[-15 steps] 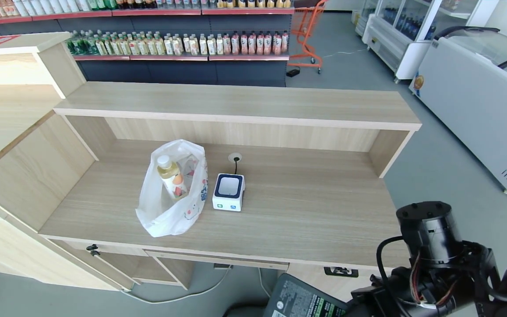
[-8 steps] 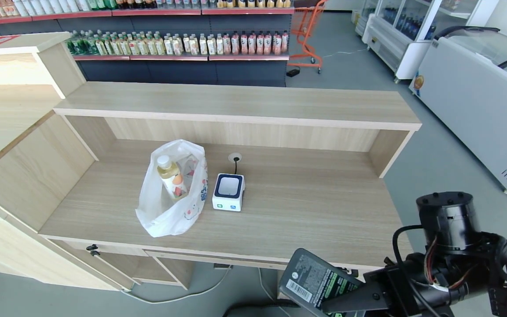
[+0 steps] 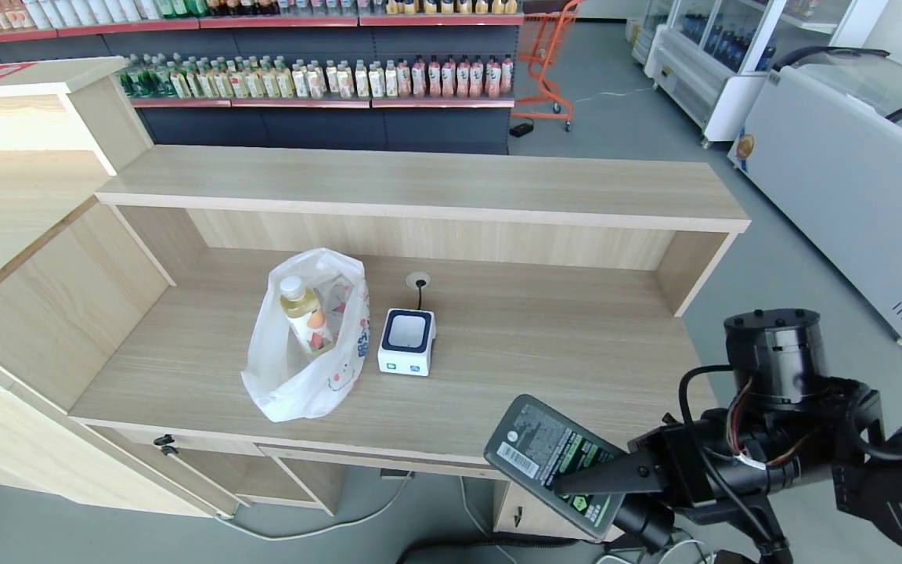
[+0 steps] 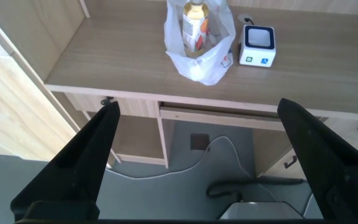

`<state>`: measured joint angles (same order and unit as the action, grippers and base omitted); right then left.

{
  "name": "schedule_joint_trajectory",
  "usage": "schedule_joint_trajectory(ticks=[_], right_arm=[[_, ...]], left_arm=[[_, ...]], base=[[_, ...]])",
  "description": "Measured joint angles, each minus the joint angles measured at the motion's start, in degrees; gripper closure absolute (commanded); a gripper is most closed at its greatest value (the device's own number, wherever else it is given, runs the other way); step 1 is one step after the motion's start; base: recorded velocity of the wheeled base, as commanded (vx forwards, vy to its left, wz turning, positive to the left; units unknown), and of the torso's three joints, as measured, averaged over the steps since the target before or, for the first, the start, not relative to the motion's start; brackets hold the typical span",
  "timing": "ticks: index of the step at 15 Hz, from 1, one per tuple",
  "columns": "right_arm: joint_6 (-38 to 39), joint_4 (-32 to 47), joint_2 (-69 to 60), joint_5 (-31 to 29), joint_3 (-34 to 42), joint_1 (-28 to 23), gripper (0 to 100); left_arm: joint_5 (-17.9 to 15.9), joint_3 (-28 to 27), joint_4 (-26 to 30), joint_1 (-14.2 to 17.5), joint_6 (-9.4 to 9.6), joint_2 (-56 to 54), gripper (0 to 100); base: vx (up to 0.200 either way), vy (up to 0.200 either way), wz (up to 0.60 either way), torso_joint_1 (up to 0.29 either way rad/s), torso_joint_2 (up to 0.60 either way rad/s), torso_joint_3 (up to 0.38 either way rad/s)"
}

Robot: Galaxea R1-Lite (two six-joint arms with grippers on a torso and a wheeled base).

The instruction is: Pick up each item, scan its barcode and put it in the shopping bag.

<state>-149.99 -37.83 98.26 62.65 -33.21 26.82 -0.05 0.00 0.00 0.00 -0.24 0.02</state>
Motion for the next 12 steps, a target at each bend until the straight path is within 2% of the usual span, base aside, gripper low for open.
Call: schedule_joint_trajectory(ticks=[5, 12], right_arm=[[0.3, 0.04, 5.88, 0.02, -6.78, 3.24, 100], [0.71, 0.04, 9.26, 0.0, -8.52, 3.68, 100]], left_arm=[[0.02, 0.0, 0.0, 0.0, 0.0, 0.0, 0], [0.02, 0.0, 0.0, 0.0, 0.0, 0.0, 0]], base=[[0.0, 0.0, 0.0, 0.0, 0.0, 0.0], [0.0, 0.0, 0.0, 0.0, 0.0, 0.0]])
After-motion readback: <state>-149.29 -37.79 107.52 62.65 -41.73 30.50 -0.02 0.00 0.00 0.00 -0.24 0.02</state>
